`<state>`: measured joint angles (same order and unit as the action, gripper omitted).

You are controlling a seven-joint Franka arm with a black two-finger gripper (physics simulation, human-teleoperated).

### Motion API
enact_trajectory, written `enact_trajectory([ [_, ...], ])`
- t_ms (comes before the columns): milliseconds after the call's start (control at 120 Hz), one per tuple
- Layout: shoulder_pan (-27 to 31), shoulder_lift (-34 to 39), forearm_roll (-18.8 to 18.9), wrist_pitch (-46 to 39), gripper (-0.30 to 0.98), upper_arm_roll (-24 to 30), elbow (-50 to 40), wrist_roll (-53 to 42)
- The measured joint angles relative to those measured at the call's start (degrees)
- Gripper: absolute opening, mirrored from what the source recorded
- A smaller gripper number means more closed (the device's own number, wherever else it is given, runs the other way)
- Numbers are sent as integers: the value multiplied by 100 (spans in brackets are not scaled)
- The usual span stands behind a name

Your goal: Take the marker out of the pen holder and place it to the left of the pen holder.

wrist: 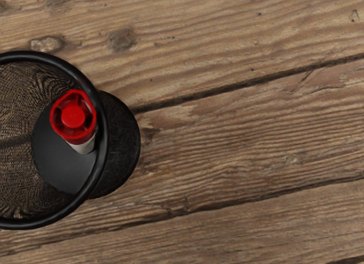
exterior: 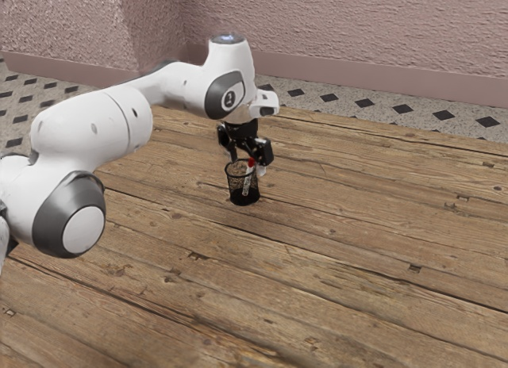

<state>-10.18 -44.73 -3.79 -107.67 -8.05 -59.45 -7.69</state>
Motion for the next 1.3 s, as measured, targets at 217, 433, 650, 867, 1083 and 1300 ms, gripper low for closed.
enact_trajectory([
  [217,98,-248,17,-681,69,-72,158,-91],
  [433,164,-438,29,-1185,69,-72,173,-227],
  [650,178,-499,15,-1498,68,-65,140,-354],
  [867,186,-488,-110,-1610,58,-71,12,-448],
  [1083,192,-497,-136,-1648,54,-73,-28,-517],
  [1300,187,-470,-87,-1662,23,-153,-34,-566],
])
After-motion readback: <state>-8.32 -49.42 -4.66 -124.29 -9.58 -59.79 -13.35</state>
